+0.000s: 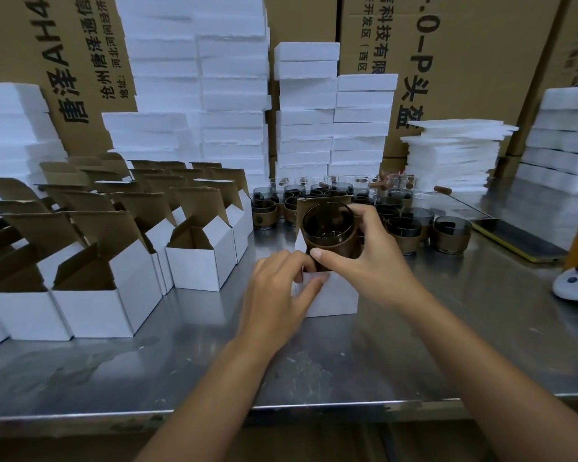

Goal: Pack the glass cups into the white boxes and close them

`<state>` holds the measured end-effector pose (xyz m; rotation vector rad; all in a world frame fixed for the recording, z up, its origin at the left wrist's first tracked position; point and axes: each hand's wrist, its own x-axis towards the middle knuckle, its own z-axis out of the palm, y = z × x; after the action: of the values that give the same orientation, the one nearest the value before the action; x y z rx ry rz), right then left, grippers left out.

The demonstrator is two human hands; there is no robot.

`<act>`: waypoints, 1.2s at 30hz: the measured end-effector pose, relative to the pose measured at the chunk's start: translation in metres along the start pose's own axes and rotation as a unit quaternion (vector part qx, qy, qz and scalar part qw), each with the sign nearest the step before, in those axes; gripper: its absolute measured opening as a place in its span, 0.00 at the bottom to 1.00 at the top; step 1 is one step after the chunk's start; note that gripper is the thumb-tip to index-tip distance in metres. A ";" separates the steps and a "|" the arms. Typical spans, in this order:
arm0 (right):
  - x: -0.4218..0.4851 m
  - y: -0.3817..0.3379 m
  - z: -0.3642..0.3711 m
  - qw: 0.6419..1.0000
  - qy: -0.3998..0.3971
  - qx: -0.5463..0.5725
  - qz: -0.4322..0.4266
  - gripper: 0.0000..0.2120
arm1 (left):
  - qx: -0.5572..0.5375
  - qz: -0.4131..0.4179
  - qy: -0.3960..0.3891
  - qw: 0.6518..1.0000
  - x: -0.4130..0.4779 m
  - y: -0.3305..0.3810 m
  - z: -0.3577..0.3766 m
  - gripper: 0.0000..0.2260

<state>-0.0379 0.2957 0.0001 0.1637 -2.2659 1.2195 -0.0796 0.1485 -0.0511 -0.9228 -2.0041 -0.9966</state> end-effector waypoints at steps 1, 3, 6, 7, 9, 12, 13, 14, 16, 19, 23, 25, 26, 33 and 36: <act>0.001 0.000 -0.002 1.000 -0.010 -0.004 -0.009 0.30 | -0.003 0.000 0.001 1.000 0.000 0.000 0.000 0.10; 0.001 0.001 -0.005 0.999 -0.016 -0.021 -0.027 0.30 | -0.006 -0.006 0.002 1.000 0.000 -0.001 0.000 0.10; 0.002 0.005 -0.008 0.998 -0.012 -0.047 -0.039 0.30 | -0.013 -0.014 -0.002 1.000 0.000 -0.002 0.000 0.10; 0.001 0.006 -0.009 0.998 -0.016 -0.053 -0.037 0.32 | -0.015 -0.016 -0.004 1.000 0.000 -0.002 0.000 0.10; 0.000 0.007 -0.011 0.996 -0.033 -0.063 -0.050 0.34 | -0.018 -0.020 -0.006 1.000 0.000 -0.002 0.000 0.10; -0.002 0.008 -0.013 0.990 -0.053 -0.093 -0.090 0.20 | -0.019 -0.024 -0.007 0.999 0.000 -0.003 0.001 0.11; -0.002 0.009 -0.012 0.989 -0.055 -0.102 -0.093 0.14 | -0.019 -0.025 -0.007 0.999 0.000 -0.004 0.001 0.11; -0.002 0.009 -0.012 0.989 -0.057 -0.106 -0.089 0.10 | -0.019 -0.026 -0.007 0.999 0.000 -0.004 0.001 0.11; -0.003 0.010 -0.011 0.990 -0.064 -0.097 -0.077 0.10 | -0.020 -0.030 -0.006 0.999 0.000 -0.004 0.002 0.12; -0.003 0.008 -0.012 0.989 -0.087 -0.096 -0.072 0.10 | -0.018 -0.032 -0.006 0.999 -0.001 -0.004 0.002 0.12; -0.004 0.008 -0.014 0.978 -0.128 -0.146 -0.071 0.06 | -0.013 -0.030 -0.002 0.999 -0.001 -0.004 0.002 0.11; -0.004 0.009 -0.014 0.971 -0.146 -0.174 -0.075 0.06 | -0.012 -0.028 -0.001 1.000 -0.001 -0.004 0.002 0.11; -0.005 0.009 -0.014 0.967 -0.154 -0.187 -0.076 0.07 | -0.013 -0.027 -0.001 1.000 -0.001 -0.004 0.002 0.11; -0.010 0.014 -0.005 0.991 -0.025 -0.108 -0.075 0.09 | -0.048 -0.052 -0.007 0.997 -0.001 -0.003 0.001 0.05; -0.012 0.016 0.005 0.980 0.181 0.085 0.020 0.12 | -0.111 -0.119 0.009 0.987 0.001 0.001 -0.001 0.12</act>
<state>-0.0360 0.2988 -0.0201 -0.0386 -1.8610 1.3437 -0.0789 0.1488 -0.0492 -0.7964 -2.0521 -1.3777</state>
